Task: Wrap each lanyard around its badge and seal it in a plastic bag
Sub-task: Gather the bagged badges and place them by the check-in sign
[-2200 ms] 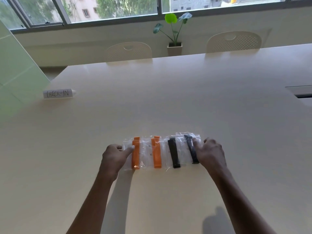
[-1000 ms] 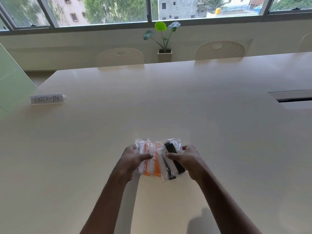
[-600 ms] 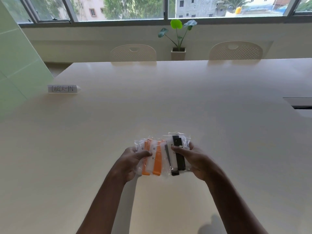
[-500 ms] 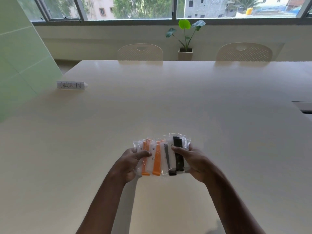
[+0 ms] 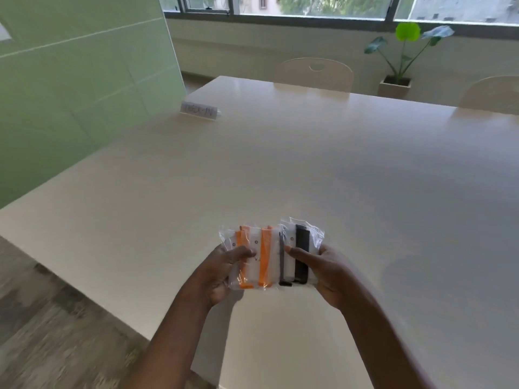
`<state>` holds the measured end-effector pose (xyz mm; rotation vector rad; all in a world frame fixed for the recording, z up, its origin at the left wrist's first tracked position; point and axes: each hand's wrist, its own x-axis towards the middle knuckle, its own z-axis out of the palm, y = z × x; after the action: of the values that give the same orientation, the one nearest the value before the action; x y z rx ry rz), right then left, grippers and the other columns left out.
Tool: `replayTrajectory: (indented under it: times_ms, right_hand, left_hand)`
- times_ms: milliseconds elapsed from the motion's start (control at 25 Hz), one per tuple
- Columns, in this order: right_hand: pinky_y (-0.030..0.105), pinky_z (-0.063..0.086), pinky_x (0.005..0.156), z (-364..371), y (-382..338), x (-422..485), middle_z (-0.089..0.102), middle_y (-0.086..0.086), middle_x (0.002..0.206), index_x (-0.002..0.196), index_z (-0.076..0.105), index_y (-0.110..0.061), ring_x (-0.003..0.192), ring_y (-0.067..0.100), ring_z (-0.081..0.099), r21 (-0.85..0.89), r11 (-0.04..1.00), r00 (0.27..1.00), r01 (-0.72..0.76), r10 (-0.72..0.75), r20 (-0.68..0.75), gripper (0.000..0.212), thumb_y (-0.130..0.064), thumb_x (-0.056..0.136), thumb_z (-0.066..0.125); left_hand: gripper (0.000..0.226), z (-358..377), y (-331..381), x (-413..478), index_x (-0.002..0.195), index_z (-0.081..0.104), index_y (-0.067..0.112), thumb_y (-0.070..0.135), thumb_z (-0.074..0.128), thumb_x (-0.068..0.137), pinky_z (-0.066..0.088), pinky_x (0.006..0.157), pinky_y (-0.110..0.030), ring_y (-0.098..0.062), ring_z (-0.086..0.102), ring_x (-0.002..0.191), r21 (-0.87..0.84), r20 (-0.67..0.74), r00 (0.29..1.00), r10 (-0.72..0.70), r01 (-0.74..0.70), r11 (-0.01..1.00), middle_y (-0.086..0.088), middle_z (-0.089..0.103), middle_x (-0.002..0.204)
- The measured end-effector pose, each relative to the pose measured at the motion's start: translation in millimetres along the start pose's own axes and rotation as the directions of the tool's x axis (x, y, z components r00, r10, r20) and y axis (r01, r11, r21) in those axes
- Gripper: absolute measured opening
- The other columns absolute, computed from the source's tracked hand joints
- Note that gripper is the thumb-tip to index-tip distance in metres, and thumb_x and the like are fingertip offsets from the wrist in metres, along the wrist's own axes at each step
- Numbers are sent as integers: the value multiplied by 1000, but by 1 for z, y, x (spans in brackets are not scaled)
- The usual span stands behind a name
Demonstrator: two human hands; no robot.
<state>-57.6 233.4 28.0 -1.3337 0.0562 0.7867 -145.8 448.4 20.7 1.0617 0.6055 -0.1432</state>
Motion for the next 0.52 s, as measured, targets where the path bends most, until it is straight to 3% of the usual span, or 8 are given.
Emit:
replayTrajectory:
  times_ms: [200, 400, 520]
  right_hand:
    - [60, 55, 103, 43, 0, 16, 73, 24, 125, 132, 64, -2, 118, 41, 70, 108, 992, 994, -62, 52, 97, 46, -10, 89, 78]
    - [57, 62, 82, 106, 1, 57, 74, 22, 124, 135, 65, -13, 112, 40, 74, 189, 980, 984, -62, 28, 177, 55, -12, 83, 83]
    - [59, 61, 83, 155, -1, 87, 74, 19, 126, 134, 66, -17, 114, 41, 72, 154, 987, 989, -33, 10, 148, 60, -16, 78, 88]
  left_hand:
    - [60, -47, 32, 5, 133, 64, 6, 4, 80, 76, 64, 78, -53, -39, 76, 109, 4, 84, 996, 15, -16, 1000, -23, 75, 123]
    - [55, -110, 82, 24, 128, 68, 9, 2, 81, 74, 65, 74, -49, -37, 77, 105, 42, 154, 988, 7, -13, 999, -21, 77, 119]
    - [46, -152, 115, 40, 122, 75, 10, 5, 85, 78, 65, 74, -49, -37, 78, 105, 29, 182, 983, 5, -10, 1000, -21, 77, 120]
